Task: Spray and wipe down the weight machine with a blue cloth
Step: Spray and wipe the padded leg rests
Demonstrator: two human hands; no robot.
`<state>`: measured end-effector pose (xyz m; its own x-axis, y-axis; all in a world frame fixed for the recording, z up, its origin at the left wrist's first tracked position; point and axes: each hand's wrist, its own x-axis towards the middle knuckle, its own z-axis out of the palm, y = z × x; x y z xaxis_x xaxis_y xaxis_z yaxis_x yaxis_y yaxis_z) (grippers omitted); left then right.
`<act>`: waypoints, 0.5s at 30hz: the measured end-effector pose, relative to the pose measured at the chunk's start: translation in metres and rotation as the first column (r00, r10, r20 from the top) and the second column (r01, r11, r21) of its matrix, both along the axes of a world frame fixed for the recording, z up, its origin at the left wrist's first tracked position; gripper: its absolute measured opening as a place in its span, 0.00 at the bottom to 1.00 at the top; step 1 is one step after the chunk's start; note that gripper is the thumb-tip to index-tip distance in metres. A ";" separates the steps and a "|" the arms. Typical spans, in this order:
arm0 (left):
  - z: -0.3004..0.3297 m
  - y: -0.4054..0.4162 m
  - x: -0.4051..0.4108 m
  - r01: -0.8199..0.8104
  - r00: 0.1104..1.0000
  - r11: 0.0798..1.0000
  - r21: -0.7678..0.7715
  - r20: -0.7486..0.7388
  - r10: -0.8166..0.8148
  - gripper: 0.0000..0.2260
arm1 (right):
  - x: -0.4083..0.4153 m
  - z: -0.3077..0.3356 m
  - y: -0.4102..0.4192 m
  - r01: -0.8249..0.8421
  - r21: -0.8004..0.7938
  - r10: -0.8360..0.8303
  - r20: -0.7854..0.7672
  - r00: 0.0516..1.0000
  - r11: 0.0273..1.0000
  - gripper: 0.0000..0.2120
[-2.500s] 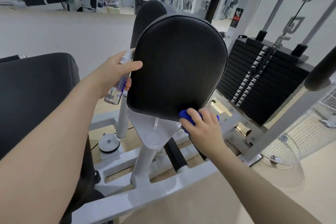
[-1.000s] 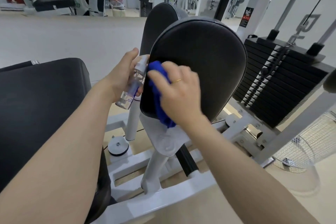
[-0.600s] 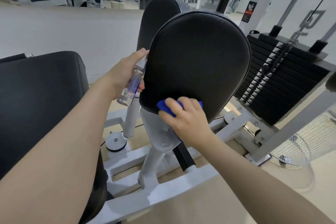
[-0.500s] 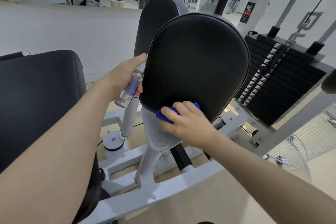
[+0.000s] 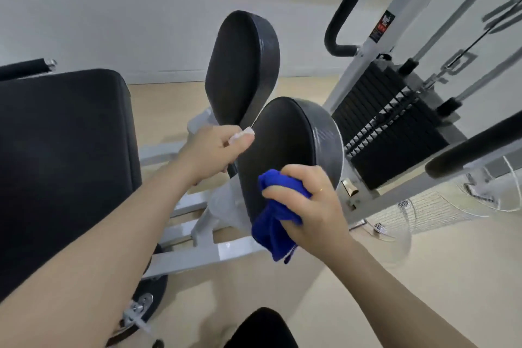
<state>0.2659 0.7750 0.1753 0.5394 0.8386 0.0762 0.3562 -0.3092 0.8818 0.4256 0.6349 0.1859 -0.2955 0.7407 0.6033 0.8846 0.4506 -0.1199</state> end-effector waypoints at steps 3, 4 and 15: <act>0.042 -0.023 0.007 -0.039 0.999 0.999 -0.030 -0.011 0.039 0.25 | 0.023 0.041 -0.012 0.195 -0.145 -0.223 -0.209 0.952 0.970 0.12; 0.058 -0.027 0.010 -0.051 0.998 0.996 -0.067 -0.024 0.049 0.27 | 0.032 0.054 -0.012 0.231 -0.227 -0.284 -0.241 0.928 0.946 0.12; 0.134 -0.057 0.071 -0.136 0.809 0.990 0.021 -0.575 0.123 0.24 | 0.084 0.096 -0.025 0.296 -0.613 -0.361 0.018 0.932 0.733 0.14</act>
<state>0.3368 0.7183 0.3091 0.3660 0.9018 -0.2296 0.8343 -0.2087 0.5102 0.5095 0.6104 0.2817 0.0689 0.9975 0.0174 0.9331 -0.0583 -0.3548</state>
